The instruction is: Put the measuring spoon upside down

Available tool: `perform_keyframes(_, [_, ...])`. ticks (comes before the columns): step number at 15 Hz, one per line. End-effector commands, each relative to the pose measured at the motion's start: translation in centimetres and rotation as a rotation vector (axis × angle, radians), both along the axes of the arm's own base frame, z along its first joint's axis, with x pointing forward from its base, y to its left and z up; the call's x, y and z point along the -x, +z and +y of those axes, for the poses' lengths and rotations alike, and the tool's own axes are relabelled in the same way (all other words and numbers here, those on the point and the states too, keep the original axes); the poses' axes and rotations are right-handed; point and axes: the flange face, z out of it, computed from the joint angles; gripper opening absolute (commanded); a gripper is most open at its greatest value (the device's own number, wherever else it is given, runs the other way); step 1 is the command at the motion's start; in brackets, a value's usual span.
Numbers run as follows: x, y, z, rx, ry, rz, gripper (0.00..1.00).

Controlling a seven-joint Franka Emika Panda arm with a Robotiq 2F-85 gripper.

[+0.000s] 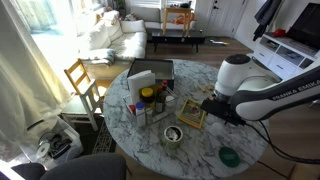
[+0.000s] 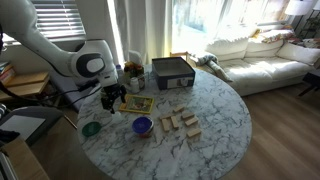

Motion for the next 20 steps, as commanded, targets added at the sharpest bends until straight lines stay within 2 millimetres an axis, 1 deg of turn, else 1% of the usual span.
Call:
perform_keyframes(1, [1.4,2.9,-0.9,-0.111,0.104,-0.012,1.0])
perform_keyframes(2, [1.5,3.6,-0.7,-0.123,0.167,-0.023,1.0])
perform_keyframes(6, [1.0,6.2,-1.3,-0.159,0.385,-0.023,1.0])
perform_keyframes(9, [0.9,7.7,-2.9,-0.161,0.556,0.023,1.0])
perform_keyframes(12, [1.1,8.9,-3.8,-0.173,0.698,0.12,1.0])
perform_keyframes(15, [0.9,10.0,-4.4,-0.17,0.794,0.177,1.0])
perform_keyframes(18, [0.6,10.7,-4.4,-0.18,0.859,0.189,1.0])
perform_keyframes(19, [0.5,10.4,-4.1,-0.181,0.813,0.167,1.0])
perform_keyframes(20, [0.4,10.5,-4.1,-0.18,0.828,0.166,1.0])
